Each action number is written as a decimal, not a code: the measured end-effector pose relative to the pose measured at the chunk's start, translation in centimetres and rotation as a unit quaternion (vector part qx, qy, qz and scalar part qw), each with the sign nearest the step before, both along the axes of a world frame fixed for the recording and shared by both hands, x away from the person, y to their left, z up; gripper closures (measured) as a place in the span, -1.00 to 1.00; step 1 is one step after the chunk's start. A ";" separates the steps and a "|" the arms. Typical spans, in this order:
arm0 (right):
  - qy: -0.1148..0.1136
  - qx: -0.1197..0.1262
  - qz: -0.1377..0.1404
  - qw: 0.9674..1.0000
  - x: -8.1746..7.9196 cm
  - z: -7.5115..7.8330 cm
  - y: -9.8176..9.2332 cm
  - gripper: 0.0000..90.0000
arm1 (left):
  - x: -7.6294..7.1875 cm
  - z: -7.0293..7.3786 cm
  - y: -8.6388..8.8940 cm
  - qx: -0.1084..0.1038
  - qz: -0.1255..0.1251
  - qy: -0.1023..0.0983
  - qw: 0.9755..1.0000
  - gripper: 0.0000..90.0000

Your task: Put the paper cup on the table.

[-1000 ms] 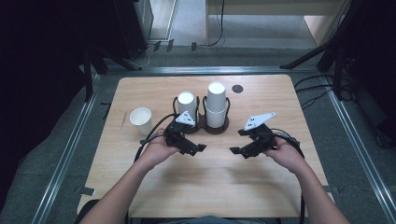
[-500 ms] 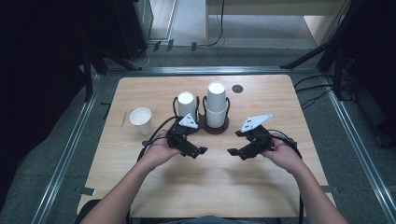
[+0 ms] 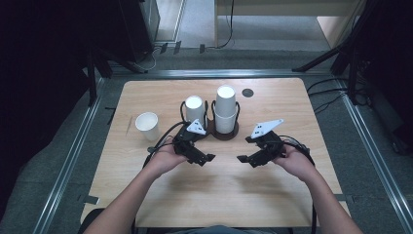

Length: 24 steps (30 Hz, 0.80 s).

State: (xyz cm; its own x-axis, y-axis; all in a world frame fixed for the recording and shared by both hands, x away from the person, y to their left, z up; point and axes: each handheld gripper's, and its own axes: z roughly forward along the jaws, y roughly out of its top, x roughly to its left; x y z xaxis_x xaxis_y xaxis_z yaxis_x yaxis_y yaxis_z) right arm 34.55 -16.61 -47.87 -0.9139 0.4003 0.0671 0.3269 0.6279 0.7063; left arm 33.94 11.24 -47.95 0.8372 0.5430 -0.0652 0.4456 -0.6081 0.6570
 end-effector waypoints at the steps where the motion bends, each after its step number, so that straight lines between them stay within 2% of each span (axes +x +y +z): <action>1: 0.000 0.000 0.000 1.000 0.0 0.0 0.0 -0.54 | 0.0 0.0 0.0 0.000 -0.001 -0.001 1.000 -0.99; 13: -0.001 -0.001 0.000 1.000 0.0 0.0 0.0 -0.54 | 0.0 0.2 0.2 -0.007 0.000 -0.002 1.000 -0.99; 24: -0.001 -0.001 0.001 1.000 -0.1 0.0 0.0 -0.54 | 0.0 0.0 0.2 -0.004 -0.002 -0.002 1.000 -0.99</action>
